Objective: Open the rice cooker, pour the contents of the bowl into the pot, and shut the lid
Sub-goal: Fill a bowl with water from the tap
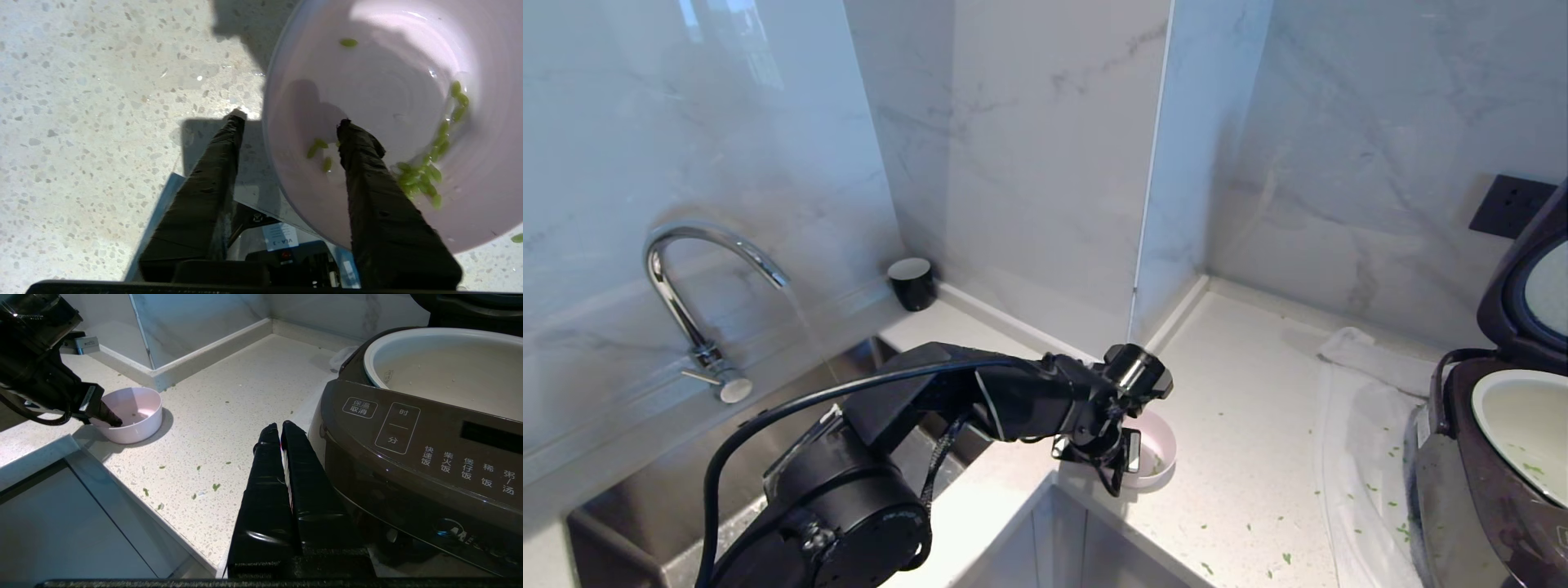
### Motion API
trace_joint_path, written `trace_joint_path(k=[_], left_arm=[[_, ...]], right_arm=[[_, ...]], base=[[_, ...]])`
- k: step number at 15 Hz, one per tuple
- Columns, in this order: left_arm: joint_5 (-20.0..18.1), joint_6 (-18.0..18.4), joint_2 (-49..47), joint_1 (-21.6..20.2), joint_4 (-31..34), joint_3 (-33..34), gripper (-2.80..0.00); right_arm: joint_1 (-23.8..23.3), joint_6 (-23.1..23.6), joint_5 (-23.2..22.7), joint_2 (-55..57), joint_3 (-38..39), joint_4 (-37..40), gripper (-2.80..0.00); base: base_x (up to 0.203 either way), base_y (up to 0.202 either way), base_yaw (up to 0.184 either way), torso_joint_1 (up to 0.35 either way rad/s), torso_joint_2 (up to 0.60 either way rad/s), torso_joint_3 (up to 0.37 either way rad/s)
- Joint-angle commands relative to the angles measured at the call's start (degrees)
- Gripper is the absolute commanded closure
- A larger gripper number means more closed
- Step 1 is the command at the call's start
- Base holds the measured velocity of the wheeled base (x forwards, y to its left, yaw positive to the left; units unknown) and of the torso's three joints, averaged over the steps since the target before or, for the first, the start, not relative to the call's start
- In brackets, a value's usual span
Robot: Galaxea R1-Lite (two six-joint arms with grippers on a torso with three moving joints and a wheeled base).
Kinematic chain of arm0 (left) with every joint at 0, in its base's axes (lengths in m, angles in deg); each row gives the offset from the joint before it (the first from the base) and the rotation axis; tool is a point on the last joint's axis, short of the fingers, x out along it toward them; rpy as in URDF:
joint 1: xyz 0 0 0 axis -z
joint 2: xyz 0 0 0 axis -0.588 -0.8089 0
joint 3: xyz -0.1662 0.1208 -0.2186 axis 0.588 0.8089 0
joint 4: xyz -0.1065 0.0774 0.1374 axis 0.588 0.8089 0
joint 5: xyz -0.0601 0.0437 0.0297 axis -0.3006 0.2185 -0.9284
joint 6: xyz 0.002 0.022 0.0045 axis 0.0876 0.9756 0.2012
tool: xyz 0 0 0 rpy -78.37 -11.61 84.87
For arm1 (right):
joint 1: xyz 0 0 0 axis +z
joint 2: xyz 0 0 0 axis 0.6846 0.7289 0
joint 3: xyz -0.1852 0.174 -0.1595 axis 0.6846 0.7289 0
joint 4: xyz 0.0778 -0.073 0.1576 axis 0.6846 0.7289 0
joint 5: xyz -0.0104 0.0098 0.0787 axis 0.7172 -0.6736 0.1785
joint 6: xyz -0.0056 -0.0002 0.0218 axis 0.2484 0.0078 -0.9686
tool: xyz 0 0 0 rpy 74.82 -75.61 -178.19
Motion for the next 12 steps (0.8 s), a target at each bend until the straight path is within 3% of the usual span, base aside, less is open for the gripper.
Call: trace_joint_path(k=[1,6,12], left_arm=[[0.3,-0.2,0.0,0.0,0.2,0.0,0.00],[0.3,-0.2,0.8,0.1,0.6,0.0,0.00],[0.1,-0.8,4.4,-0.5,5.6,0.2,0.00]], right_arm=[[0.0,0.0,0.0,0.0,0.0,0.0,0.00],[0.0,0.0,0.0,0.0,0.0,0.0,0.00],[0.0,0.0,0.0,0.0,0.0,0.0,0.00]], base=[[0.000,0.000,0.000,0.000,0.00,0.000],[0.000,0.000,0.000,0.000,0.00,0.000],[0.000,0.000,0.000,0.000,0.00,0.000]])
